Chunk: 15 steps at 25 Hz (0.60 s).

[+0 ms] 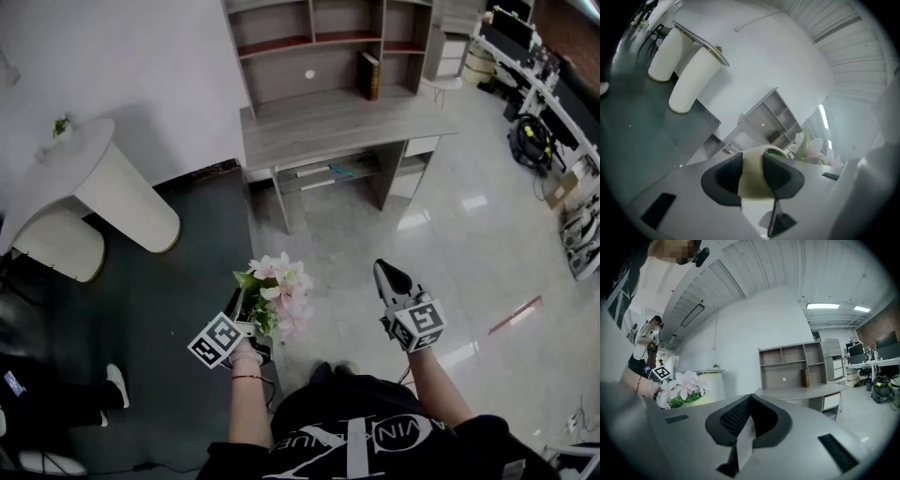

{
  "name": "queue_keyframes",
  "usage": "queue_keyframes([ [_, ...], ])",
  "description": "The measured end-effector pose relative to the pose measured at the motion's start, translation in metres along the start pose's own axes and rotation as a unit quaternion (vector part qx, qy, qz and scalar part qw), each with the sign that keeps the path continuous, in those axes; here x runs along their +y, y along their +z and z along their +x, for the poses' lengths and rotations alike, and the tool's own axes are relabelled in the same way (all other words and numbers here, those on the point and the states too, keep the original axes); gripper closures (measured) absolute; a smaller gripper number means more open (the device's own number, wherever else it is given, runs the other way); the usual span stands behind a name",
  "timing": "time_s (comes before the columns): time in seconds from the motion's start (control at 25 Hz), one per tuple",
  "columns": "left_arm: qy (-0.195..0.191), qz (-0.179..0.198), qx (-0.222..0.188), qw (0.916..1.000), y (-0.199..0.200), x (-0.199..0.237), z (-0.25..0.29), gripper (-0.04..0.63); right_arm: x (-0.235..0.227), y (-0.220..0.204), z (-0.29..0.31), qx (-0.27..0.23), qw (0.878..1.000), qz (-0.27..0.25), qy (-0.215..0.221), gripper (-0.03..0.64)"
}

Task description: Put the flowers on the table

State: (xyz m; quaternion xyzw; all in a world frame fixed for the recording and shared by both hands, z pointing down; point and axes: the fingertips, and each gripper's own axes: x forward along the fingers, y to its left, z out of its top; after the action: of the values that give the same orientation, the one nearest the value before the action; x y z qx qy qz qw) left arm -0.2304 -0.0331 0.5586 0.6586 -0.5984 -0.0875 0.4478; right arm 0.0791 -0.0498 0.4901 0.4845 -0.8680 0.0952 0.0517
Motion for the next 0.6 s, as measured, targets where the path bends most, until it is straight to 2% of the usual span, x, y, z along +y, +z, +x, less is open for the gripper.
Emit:
queue_keyframes([
  [0.6,-0.024,0.025,0.02,0.9992,0.007,0.0,0.019,0.463,0.005,-0.006,0.006,-0.011,1.0,0.0,-0.023,0.607],
])
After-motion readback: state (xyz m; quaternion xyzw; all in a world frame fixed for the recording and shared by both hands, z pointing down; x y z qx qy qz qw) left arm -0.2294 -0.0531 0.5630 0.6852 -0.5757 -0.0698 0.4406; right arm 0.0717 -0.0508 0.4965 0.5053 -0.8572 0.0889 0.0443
